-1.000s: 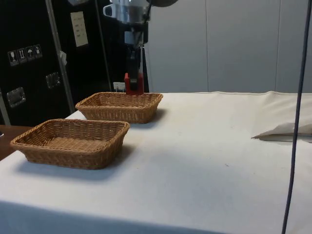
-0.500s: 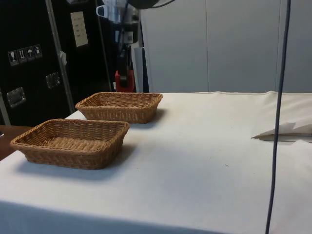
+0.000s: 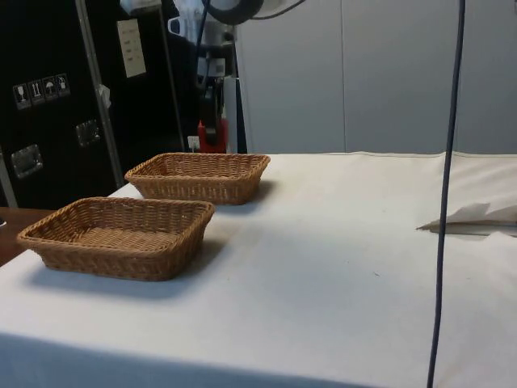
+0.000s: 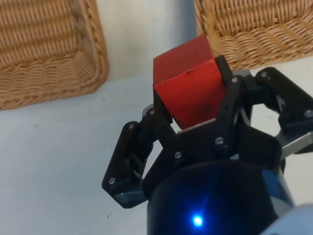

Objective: Pick up the red cube and place it into the right basket.

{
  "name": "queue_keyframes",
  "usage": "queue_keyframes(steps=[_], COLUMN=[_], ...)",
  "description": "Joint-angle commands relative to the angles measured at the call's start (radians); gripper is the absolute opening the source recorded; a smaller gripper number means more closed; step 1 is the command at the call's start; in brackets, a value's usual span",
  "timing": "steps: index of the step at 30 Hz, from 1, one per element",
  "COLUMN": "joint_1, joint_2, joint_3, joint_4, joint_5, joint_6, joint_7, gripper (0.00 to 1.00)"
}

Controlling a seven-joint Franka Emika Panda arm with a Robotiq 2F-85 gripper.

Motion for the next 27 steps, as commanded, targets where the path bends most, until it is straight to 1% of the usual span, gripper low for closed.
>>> queue_keyframes(steps=[1, 4, 5, 6, 8, 9, 12, 13, 14, 15, 19, 20, 21, 27], joint_1=[-0.009, -0.013, -0.004, -0.016, -0.017, -0.019, -0.023, -0.012, -0.024, -0.027, -0.031, -0.022, -0.034, -0.042], joint_2=[0.005, 0.015, 0.014, 0.022, 0.026, 0.034, 0.048, 0.042, 0.053, 0.062, 0.087, 0.09, 0.1, 0.146], joint_3=[0.005, -0.004, -0.012, -0.009, -0.012, -0.019, -0.028, -0.035, -0.031, -0.036, -0.05, -0.062, -0.055, -0.07], joint_4=[0.001, 0.003, 0.001, 0.005, 0.006, 0.01, 0.02, 0.013, 0.025, 0.033, 0.057, 0.056, 0.069, 0.106], joint_5=[0.019, 0.022, 0.006, 0.026, 0.028, 0.032, 0.036, 0.019, 0.037, 0.04, 0.053, 0.041, 0.059, 0.092], joint_6=[0.006, 0.01, 0.007, 0.013, 0.013, 0.014, 0.015, 0.014, 0.014, 0.014, 0.011, 0.014, 0.011, 0.011], joint_7=[-0.014, -0.015, -0.001, -0.017, -0.018, -0.022, -0.025, -0.009, -0.027, -0.03, -0.045, -0.033, -0.051, -0.076], gripper=[0.02, 0.02, 0.02, 0.02, 0.02, 0.02, 0.02, 0.02, 0.02, 0.02, 0.02, 0.02, 0.02, 0.02])
